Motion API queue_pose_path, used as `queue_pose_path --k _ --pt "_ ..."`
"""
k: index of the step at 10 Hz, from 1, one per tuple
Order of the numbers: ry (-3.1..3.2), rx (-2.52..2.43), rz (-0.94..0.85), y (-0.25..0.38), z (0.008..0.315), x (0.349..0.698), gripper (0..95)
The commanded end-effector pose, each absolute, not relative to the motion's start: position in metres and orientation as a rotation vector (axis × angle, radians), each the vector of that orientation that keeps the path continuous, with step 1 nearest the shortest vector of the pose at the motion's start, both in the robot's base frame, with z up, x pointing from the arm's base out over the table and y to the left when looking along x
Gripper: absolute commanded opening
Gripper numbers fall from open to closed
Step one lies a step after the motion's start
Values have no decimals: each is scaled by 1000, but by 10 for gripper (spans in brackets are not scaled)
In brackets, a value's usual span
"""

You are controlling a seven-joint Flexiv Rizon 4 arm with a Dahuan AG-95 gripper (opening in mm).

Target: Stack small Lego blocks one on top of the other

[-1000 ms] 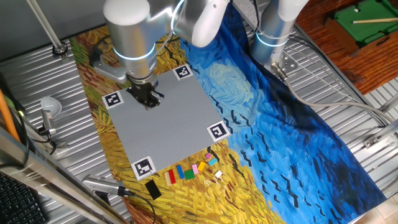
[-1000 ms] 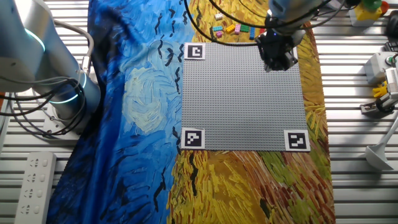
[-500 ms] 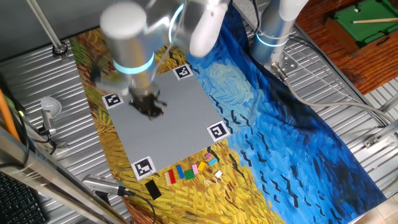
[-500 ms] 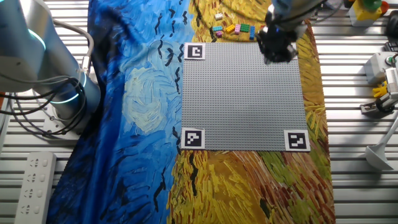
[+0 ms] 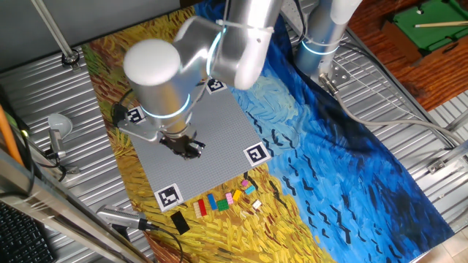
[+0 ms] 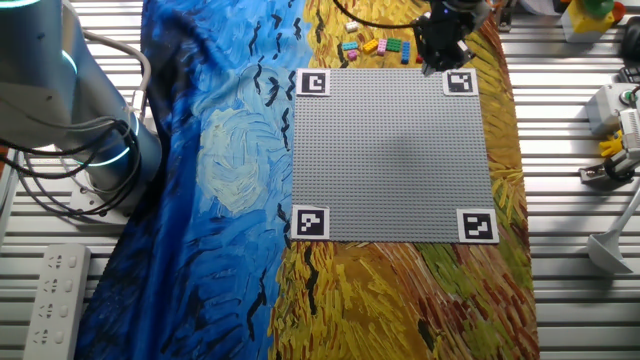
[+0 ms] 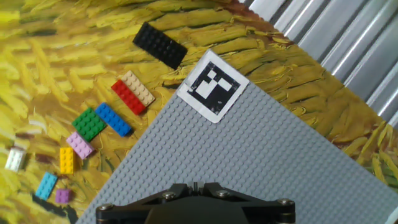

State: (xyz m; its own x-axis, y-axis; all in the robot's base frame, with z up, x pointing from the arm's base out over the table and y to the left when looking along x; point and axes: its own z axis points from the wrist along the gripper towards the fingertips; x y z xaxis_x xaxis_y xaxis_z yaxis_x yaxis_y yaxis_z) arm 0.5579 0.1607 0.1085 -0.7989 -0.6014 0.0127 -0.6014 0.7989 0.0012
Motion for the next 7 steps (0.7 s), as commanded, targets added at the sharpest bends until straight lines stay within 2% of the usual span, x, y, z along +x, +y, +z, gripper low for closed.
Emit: queue_pose_path --k 1,5,7 --pt "-2920 1178 6 161 108 557 0" --pt "-2920 1202 -30 167 104 561 0" --pt "-2947 1150 -46 189 94 571 0"
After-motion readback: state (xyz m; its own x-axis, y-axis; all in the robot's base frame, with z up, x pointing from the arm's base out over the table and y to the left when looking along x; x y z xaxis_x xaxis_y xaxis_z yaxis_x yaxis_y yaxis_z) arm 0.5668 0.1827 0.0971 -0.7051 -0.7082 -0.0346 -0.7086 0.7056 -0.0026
